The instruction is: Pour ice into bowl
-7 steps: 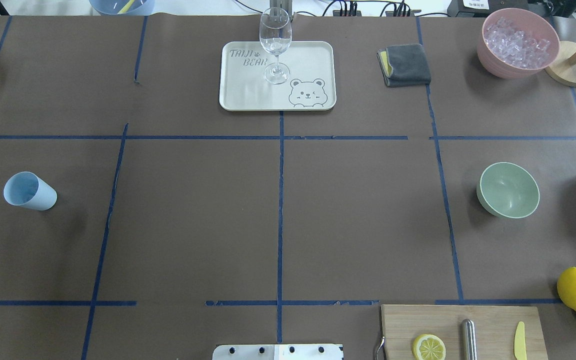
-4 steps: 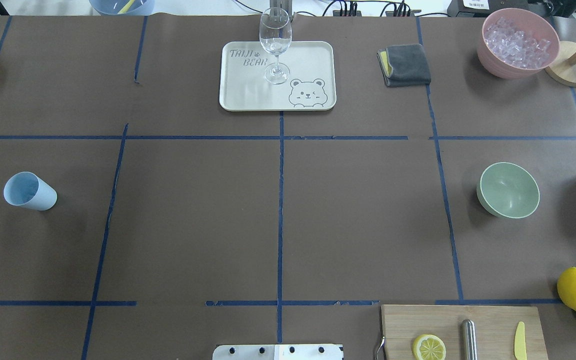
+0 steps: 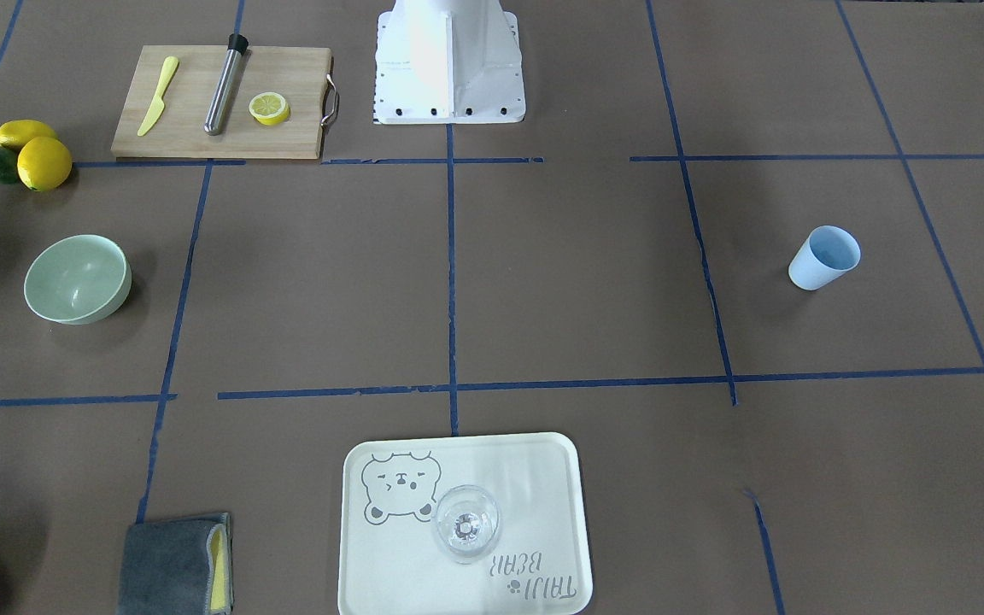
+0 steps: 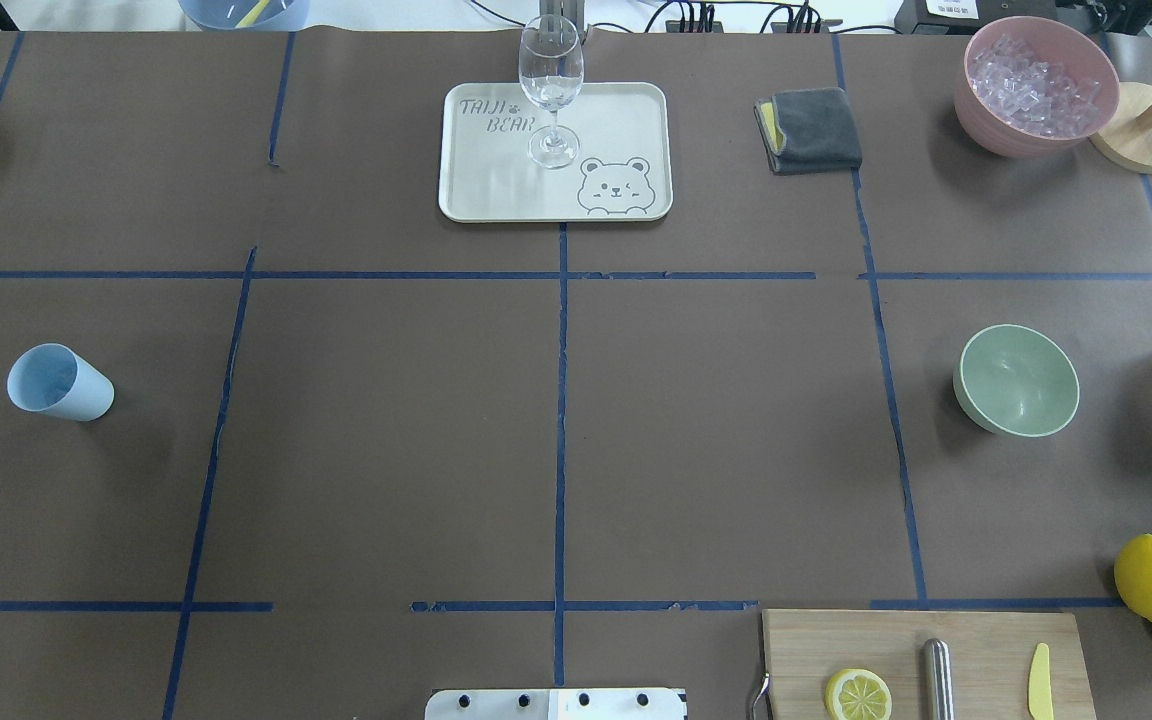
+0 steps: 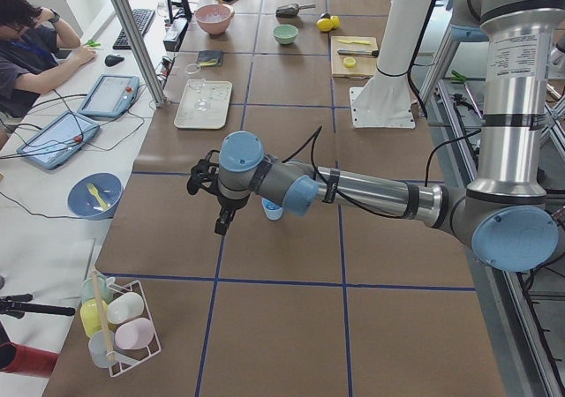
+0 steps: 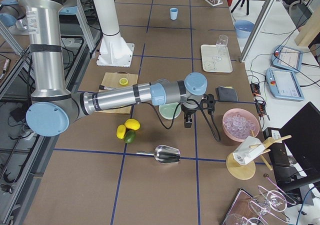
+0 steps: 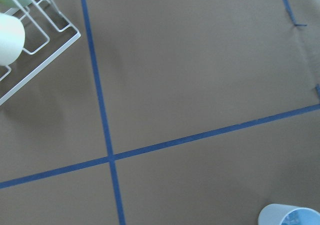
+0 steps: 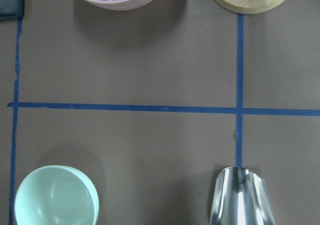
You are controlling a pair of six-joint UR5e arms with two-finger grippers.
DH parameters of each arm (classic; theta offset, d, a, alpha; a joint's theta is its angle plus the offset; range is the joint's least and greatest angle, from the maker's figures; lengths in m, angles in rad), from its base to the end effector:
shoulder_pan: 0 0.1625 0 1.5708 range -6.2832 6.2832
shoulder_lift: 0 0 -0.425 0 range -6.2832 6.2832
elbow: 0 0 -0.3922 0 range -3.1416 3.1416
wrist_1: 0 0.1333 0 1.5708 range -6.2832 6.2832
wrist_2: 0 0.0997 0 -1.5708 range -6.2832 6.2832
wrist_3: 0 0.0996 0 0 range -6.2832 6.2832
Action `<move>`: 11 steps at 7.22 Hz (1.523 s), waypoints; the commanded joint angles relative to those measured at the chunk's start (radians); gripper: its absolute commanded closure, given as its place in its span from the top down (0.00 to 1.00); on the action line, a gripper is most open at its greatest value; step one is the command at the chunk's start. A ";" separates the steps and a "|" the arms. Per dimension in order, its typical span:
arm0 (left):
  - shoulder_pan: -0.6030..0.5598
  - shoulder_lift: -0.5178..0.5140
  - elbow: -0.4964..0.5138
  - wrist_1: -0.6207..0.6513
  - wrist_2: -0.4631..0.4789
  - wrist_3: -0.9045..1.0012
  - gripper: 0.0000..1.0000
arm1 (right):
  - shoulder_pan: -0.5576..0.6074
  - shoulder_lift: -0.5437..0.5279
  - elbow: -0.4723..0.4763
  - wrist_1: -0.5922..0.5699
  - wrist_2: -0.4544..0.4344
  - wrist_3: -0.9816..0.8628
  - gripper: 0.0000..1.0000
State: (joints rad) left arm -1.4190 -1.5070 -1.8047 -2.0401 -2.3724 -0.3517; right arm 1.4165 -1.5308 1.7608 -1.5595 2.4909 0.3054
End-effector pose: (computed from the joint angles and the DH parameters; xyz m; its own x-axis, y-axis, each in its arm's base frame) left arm 0.0117 -0.4846 0.5163 0.6264 0.2233 -0.7468 0.1006 0.9269 0.3616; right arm -0.0250 -0.5123 0.5325 0.5879 0.0205 0.8087 -0.0288 0.9996 -0.0044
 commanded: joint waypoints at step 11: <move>0.598 0.358 -0.343 -0.342 0.653 -0.794 1.00 | -0.475 -0.186 -0.087 0.667 -0.326 0.601 0.45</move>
State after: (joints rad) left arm -0.8228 -1.1505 -2.1458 -2.3810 -1.7219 -1.1457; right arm 0.9459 -1.7171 1.6831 -0.8936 2.1656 0.9055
